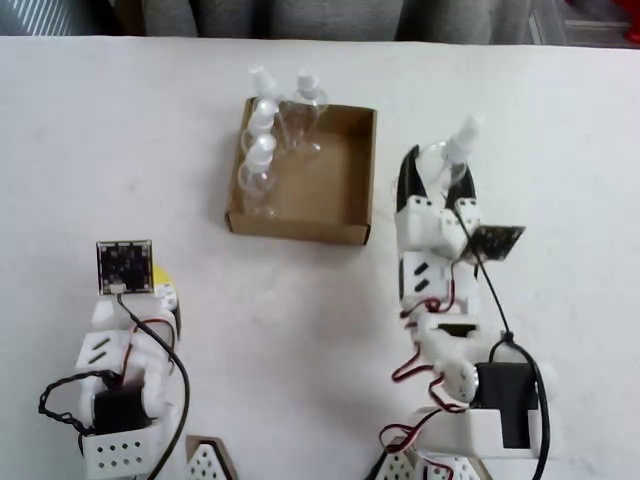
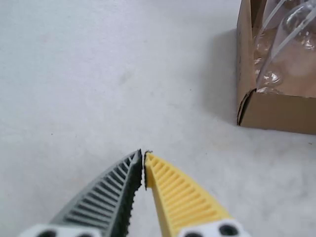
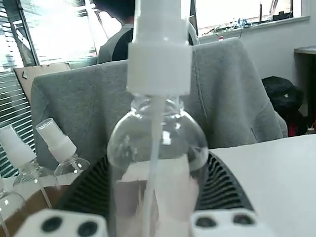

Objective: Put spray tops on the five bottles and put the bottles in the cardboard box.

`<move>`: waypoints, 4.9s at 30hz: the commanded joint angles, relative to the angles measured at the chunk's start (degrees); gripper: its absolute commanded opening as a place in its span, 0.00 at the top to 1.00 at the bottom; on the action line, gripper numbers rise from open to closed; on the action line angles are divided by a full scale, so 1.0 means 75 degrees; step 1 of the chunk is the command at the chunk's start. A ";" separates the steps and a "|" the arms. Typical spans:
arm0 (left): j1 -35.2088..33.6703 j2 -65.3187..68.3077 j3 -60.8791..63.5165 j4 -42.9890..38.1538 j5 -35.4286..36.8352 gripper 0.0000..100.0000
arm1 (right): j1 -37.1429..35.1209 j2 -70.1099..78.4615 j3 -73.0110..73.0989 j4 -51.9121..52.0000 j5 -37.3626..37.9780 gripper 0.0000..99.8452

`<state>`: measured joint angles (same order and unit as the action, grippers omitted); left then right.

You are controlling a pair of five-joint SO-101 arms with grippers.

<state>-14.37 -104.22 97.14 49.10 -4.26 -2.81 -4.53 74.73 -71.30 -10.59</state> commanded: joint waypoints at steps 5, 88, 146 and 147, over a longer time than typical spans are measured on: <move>-0.0076 -0.0076 -0.0023 0.0012 -0.0023 0.98 | -0.1237 -0.0299 -0.1325 0.1330 -0.0422 0.98; -0.0076 -0.0076 -0.0023 0.0000 -0.0023 0.98 | -0.2643 0.4882 -0.4044 -0.0557 0.2051 0.77; -0.0076 -0.0076 -0.0023 0.0000 -0.0047 0.98 | -0.2491 0.1776 -0.1254 -0.0557 0.0656 0.68; -0.0076 -0.0076 -0.0023 0.0000 -0.0047 0.98 | -0.2491 0.1682 -0.1172 -0.0557 0.0656 0.68</move>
<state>-14.37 -104.22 97.14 49.10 -4.35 -22.07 13.41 63.91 -75.25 -5.05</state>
